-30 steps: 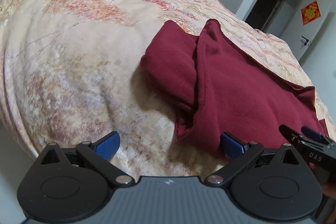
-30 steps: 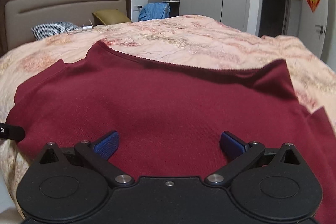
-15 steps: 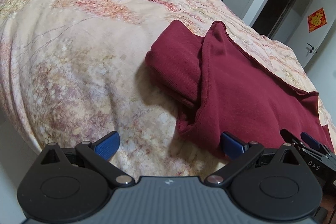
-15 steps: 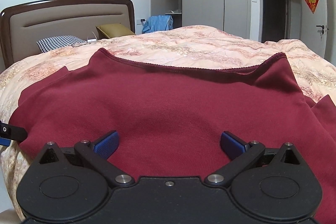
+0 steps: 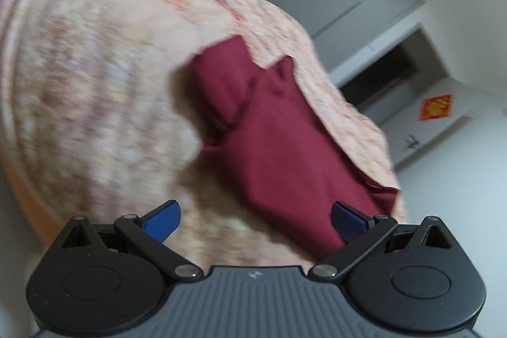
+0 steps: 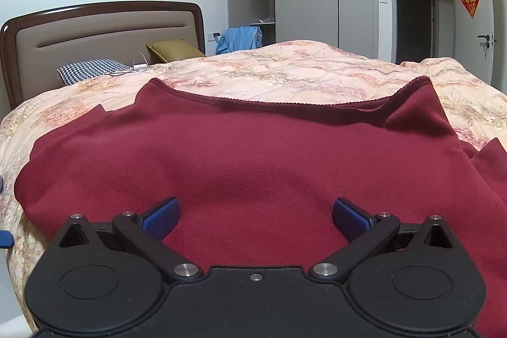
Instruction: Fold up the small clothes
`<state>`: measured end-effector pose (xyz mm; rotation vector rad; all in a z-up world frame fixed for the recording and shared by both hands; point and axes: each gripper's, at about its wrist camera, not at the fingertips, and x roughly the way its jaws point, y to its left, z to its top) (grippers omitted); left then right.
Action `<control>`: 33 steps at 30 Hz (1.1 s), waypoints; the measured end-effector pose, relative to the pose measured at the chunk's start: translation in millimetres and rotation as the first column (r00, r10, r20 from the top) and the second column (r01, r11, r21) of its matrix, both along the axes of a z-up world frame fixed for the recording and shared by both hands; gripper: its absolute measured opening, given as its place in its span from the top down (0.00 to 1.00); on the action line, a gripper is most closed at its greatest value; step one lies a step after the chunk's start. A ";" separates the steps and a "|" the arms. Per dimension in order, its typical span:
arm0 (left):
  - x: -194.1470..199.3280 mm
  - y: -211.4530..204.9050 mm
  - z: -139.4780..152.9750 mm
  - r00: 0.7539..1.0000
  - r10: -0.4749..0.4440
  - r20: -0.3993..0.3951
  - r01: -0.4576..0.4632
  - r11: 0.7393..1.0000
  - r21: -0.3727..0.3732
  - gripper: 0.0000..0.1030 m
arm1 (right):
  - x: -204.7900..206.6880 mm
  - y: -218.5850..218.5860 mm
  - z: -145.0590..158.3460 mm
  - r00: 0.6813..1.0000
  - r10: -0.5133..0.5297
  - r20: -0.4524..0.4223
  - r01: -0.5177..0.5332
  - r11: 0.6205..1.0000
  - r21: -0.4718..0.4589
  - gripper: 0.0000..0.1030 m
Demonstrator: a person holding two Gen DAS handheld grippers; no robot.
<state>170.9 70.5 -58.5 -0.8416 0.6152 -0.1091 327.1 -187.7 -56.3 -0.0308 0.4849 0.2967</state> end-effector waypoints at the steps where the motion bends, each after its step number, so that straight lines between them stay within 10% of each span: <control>1: 4.3 -2.8 0.2 1.000 -0.010 -0.001 0.010 1.000 -0.005 0.00 | -0.3 -0.3 0.0 1.000 0.000 0.000 0.000 1.000 0.002 0.00; 14: 44.8 -8.8 0.2 0.994 0.100 0.039 -0.097 0.992 -0.075 0.01 | -1.0 -1.5 0.0 1.000 0.002 0.004 -0.002 1.000 0.013 0.00; 33: 65.3 -22.8 6.2 0.987 0.130 0.096 -0.135 0.990 0.042 0.02 | -1.7 -2.3 -0.3 1.000 0.001 0.007 -0.001 1.000 0.017 0.00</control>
